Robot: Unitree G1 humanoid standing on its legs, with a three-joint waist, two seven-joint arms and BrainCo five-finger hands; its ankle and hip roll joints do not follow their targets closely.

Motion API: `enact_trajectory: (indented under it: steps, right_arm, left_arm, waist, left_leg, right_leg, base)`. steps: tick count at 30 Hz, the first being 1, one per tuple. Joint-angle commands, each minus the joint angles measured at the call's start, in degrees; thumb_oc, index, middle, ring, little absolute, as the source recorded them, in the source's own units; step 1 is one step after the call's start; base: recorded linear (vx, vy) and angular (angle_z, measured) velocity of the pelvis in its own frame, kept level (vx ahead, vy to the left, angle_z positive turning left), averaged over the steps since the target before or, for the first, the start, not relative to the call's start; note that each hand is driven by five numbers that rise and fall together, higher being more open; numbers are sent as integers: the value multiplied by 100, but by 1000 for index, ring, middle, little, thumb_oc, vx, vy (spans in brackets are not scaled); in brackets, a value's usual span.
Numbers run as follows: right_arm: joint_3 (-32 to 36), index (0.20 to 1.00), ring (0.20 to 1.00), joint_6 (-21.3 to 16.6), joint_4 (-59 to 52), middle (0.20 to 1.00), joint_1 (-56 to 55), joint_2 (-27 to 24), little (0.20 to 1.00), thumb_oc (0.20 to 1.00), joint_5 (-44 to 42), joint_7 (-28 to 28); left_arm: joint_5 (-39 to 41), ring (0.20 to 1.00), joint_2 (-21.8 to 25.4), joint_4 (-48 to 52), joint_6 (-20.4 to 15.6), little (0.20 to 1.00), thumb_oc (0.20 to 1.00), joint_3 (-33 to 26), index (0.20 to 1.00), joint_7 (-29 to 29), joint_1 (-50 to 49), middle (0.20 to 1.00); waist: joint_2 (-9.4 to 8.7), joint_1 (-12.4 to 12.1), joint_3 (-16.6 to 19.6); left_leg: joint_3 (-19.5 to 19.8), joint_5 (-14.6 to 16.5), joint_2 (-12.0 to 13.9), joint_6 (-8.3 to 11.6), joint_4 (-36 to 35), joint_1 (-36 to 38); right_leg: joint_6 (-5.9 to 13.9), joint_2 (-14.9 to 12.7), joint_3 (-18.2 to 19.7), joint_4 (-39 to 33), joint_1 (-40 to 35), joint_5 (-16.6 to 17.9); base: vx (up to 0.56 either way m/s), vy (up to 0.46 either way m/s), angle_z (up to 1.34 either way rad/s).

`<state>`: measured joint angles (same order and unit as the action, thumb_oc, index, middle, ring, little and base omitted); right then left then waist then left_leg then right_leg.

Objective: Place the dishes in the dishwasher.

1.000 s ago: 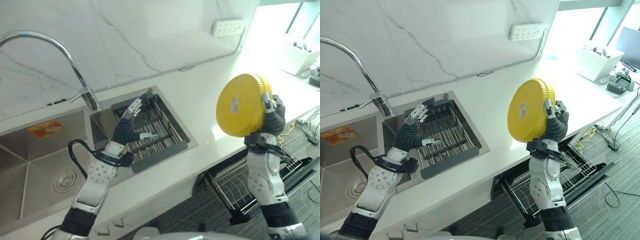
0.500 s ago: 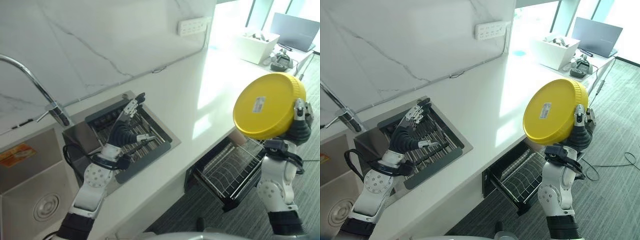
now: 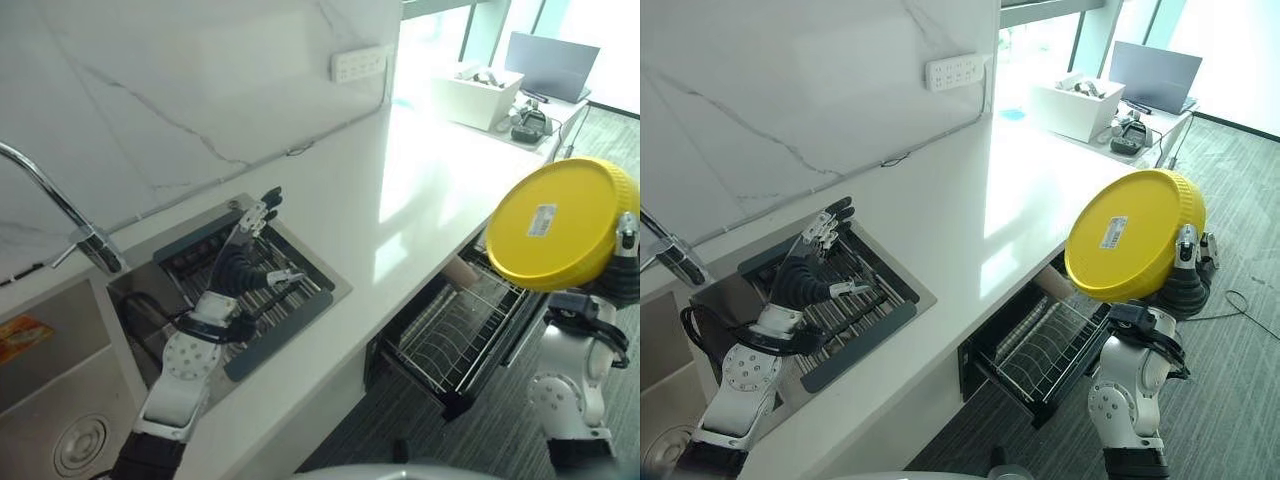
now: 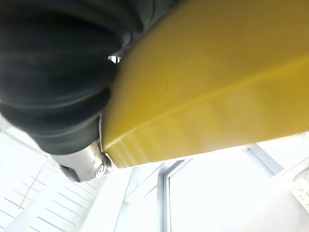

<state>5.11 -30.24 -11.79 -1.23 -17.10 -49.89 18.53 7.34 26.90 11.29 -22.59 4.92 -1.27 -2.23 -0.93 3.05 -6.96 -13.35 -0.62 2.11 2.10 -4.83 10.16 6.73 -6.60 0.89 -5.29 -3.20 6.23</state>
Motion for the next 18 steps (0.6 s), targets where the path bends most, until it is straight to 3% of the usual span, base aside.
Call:
enact_trajectory:
  steps: [1, 4, 6, 7, 9, 11, 13, 18]
  right_arm:
    - [247, 200, 200, 29, -349, 200, 339, 67, 200, 200, -348, -360]
    - [240, 200, 200, 45, -224, 200, 295, 176, 200, 200, -414, -413]
    - [244, 200, 200, 154, -51, 200, 360, 237, 200, 200, -545, -457]
    - [179, 200, 200, 329, 145, 200, 518, 291, 200, 200, -588, -568]
    - [-9, 200, 200, 510, 450, 200, 836, 344, 200, 200, -723, -848]
    - [0, 200, 200, 412, 384, 200, 729, 325, 200, 200, -710, -867]
    - [-3, 200, 200, 374, 409, 200, 704, 339, 200, 200, -691, -948]
    - [-78, 200, 200, 606, 575, 200, 941, 305, 200, 200, -672, -996]
  left_arm:
    - [7, 1000, 43, 164, -448, 1000, 1000, -121, 1000, 29, 173, 1000]
    - [42, 1000, 14, 117, -486, 1000, 1000, -28, 1000, -43, 268, 1000]
    - [7, 1000, 1, 84, -421, 1000, 1000, 51, 1000, -54, 366, 1000]
    - [-137, 1000, 40, 106, -361, 1000, 1000, 65, 1000, 138, 347, 1000]
    - [-387, 1000, 162, 131, -344, 1000, 1000, -1, 1000, 595, 233, 1000]
    - [-376, 1000, 189, 67, -343, 1000, 1000, 46, 1000, 539, 350, 1000]
    - [-450, 1000, 224, 4, -374, 1000, 1000, 106, 1000, 590, 413, 1000]
    - [-354, 1000, 208, 41, -392, 1000, 1000, -86, 1000, 618, 206, 1000]
  waist:
    - [9, 49, -38]
    - [-12, 122, -135]
    - [-67, 102, -174]
    - [-111, -4, -216]
    - [-128, -340, -279]
    - [-92, -364, -251]
    - [-119, -388, -257]
    - [-99, -612, -209]
  left_leg:
    - [675, 693, -87, -222, 760, -76]
    - [686, 938, -165, -318, 1034, -99]
    - [599, 1007, -201, -320, 1115, -121]
    - [444, 971, -203, -281, 1002, -42]
    - [145, 822, -135, -224, 823, -8]
    - [264, 765, -3, -242, 1022, -241]
    - [331, 782, 122, -201, 1188, -363]
    - [231, 515, 444, 47, 860, -267]
  right_leg:
    - [509, -584, -148, 692, -69, -231]
    - [530, -633, -80, 892, 50, -259]
    - [554, -734, -238, 871, 158, -66]
    - [607, -857, -625, 842, 292, 246]
    - [663, -1123, -1265, 1091, 308, 511]
    - [562, -1064, -1047, 1302, 175, 100]
    - [476, -1072, -1064, 1271, 125, 20]
    - [601, -996, -1634, 710, -187, -142]
  base:
    - [84, 138, -3]
    - [64, 124, -6]
    - [8, 64, -19]
    - [-73, -8, -37]
    - [-253, -162, -195]
    - [-178, -266, -117]
    - [-63, -308, 32]
    - [-57, -222, 9]
